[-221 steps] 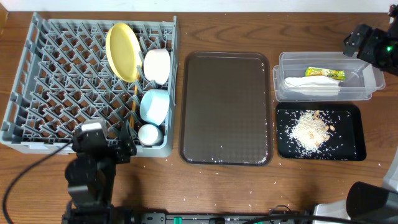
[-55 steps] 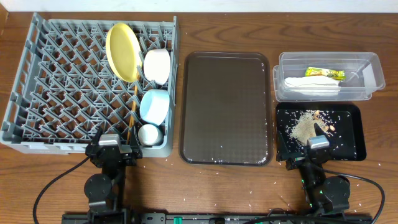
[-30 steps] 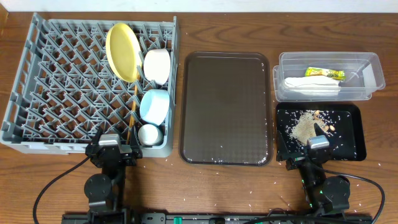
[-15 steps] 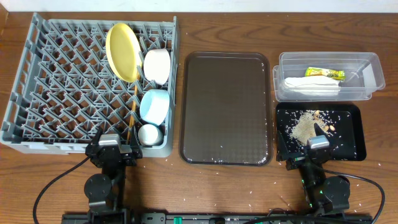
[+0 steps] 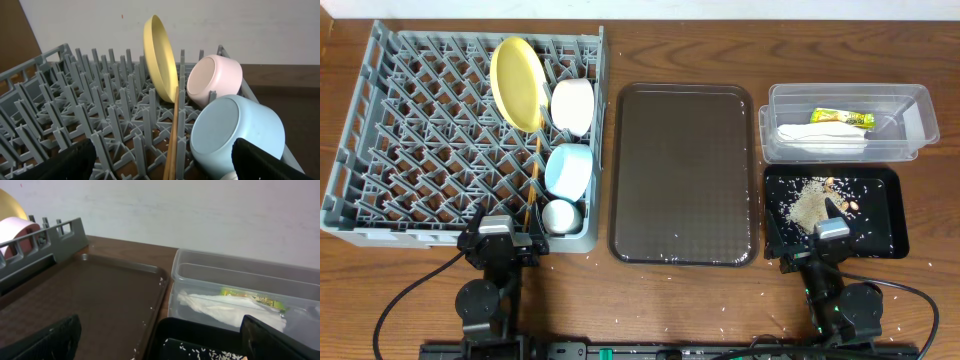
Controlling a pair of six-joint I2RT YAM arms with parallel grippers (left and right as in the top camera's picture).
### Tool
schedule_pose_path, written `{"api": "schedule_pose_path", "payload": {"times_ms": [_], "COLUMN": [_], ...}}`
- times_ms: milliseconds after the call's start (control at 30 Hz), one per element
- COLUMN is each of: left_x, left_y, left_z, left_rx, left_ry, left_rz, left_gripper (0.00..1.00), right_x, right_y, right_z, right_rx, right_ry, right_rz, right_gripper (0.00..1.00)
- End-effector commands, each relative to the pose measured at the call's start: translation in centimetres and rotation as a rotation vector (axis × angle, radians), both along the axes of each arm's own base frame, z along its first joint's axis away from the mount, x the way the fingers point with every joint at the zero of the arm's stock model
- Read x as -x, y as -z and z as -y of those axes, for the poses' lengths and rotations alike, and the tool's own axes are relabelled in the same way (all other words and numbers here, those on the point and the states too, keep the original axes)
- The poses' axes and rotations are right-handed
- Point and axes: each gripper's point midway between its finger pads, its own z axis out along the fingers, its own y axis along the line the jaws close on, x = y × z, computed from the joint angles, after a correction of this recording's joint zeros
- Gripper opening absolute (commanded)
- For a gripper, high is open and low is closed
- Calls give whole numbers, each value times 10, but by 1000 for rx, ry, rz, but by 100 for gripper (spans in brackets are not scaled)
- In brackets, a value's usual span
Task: Sort waste into correct bins and load items into the dishwasher
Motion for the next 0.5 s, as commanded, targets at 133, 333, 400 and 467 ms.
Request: {"api": "schedule_pose_path", "payload": {"times_ms": [133,333,400,467], "left_x": [0,0,0,0], "left_y": [16,16,16,16], "left_z": [0,0,0,0], "left_rx": [-8,-8,-8,-8], "left_ry": [5,5,5,5], "left_rz": [-38,-38,-38,-38], "left_gripper": [87,87,87,87], "right_x": [1,1,1,1], "right_y": [0,0,0,0], "right_z": [-4,-4,-4,-4], "right_rx": [-11,-11,-11,-11], "right_ry": [-16,-16,-16,-16], "right_rz": [2,2,2,2], "right_gripper": [99,99,99,99]}}
